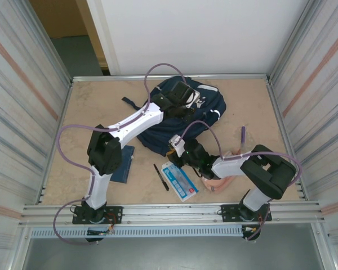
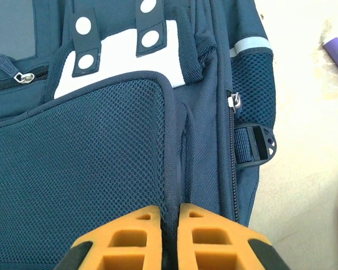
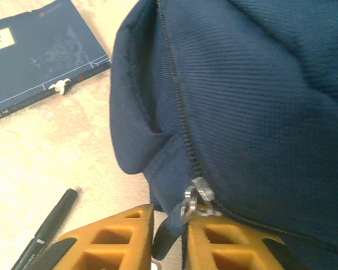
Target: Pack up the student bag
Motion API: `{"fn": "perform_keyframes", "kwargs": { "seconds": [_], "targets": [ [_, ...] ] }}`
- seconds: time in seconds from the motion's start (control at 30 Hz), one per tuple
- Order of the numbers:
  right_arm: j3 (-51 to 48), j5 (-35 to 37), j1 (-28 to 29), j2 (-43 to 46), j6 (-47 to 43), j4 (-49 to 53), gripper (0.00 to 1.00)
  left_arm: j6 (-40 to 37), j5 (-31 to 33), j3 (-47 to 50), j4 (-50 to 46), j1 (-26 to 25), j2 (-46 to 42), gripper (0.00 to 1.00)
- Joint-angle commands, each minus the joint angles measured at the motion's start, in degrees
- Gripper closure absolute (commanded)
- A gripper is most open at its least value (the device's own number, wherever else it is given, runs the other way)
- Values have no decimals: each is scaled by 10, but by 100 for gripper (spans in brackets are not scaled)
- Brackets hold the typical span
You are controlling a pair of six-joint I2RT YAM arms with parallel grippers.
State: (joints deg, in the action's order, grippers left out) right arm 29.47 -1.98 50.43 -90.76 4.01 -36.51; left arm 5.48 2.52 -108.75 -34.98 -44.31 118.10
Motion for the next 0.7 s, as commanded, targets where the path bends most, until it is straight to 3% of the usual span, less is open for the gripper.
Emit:
{"fn": "perform_keyframes", "kwargs": {
  "seconds": [0.0,0.1,0.33,0.47,0.53,0.6,0.67],
  "targets": [
    [-23,-29,14,39,8,8,76,20,-7,-21,81,7,-8,100],
    [-50,-35,9,87,13,26,72,17,-15,-16,75,12,-15,100],
    [-71,0,-44,225,90,112,54,38,-53,-18,83,20,-36,100],
    [-19,42,-96,293,202,285,46,40,-46,-17,82,22,-44,100],
    [26,60,-129,312,320,413,29,39,-53,-16,81,25,-46,100],
    [64,-12,-173,304,384,480,28,41,-63,-11,82,26,-48,100],
    [89,-113,-203,282,422,482,30,45,-72,-6,83,28,-54,100]
  ]
}}
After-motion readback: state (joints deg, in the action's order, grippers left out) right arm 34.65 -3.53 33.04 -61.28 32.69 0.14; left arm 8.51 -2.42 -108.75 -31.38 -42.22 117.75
